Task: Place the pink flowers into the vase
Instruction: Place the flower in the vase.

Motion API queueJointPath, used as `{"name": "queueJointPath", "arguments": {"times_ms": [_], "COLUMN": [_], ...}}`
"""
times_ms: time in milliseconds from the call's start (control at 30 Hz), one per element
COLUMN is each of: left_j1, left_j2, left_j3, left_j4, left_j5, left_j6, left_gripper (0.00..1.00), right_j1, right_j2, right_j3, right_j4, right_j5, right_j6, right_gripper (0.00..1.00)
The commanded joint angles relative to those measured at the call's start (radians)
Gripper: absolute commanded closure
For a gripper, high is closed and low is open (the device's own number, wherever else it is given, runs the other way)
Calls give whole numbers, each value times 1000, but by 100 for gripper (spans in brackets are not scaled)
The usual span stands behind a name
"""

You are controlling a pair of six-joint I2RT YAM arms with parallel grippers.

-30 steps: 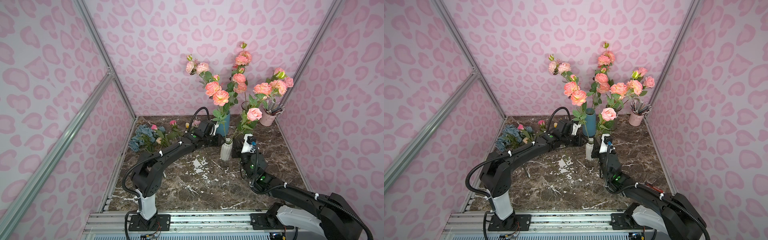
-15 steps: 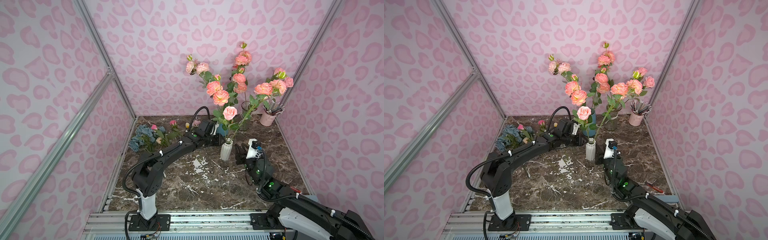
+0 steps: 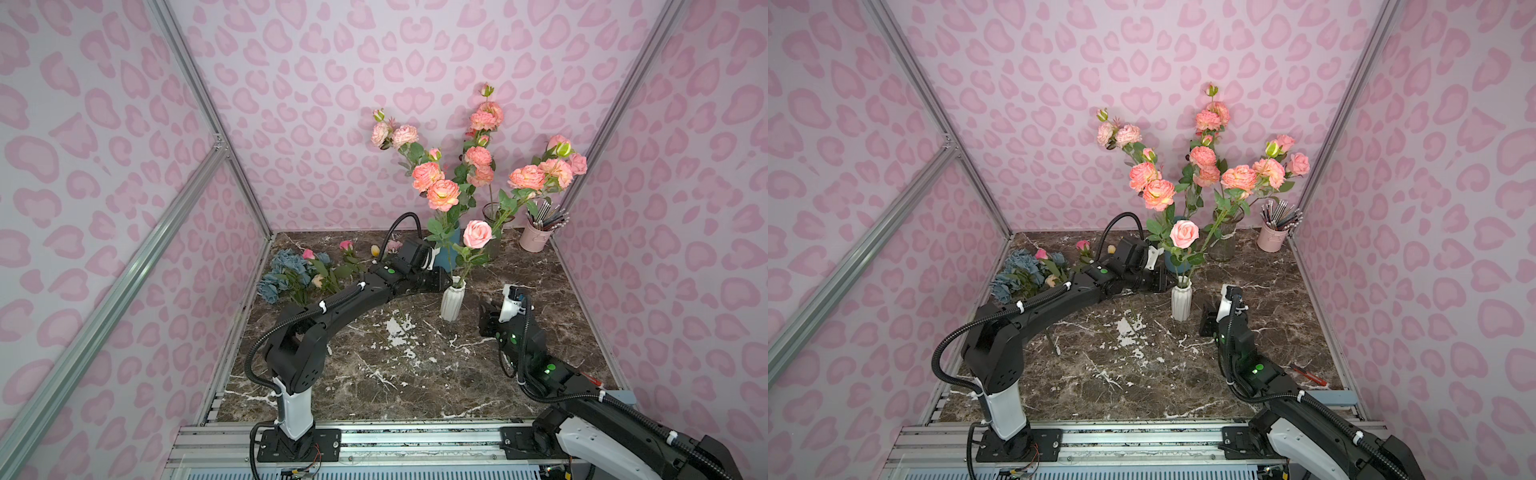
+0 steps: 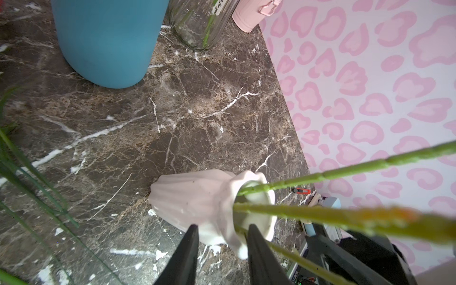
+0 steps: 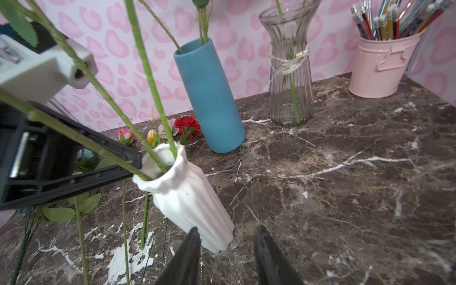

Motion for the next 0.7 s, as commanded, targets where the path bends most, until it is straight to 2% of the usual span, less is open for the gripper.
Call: {"name": "queueJointPath", "arguments": {"times_ms": [0, 267, 433, 667], "left_j1": [2, 1, 1, 1], "left_j2": [-9, -24, -39, -79], "left_j3": [5, 3, 3, -20], "left_j4": [23, 27, 23, 8], "left_j5": [-1, -6, -13, -46], "left_j6": [-5, -6, -8, -1], "left_gripper": [63, 63, 63, 63], "right_j1": [-25, -54, -62, -77], "right_j2": [23, 126, 213, 193], "right_j3": [0, 20, 76, 91], "right_j4": [-43, -74, -164, -200], "right_j5": [-60, -142, -139, -133], "right_j6": [75, 127, 177, 184], "right_gripper": [60, 60, 61, 61]}}
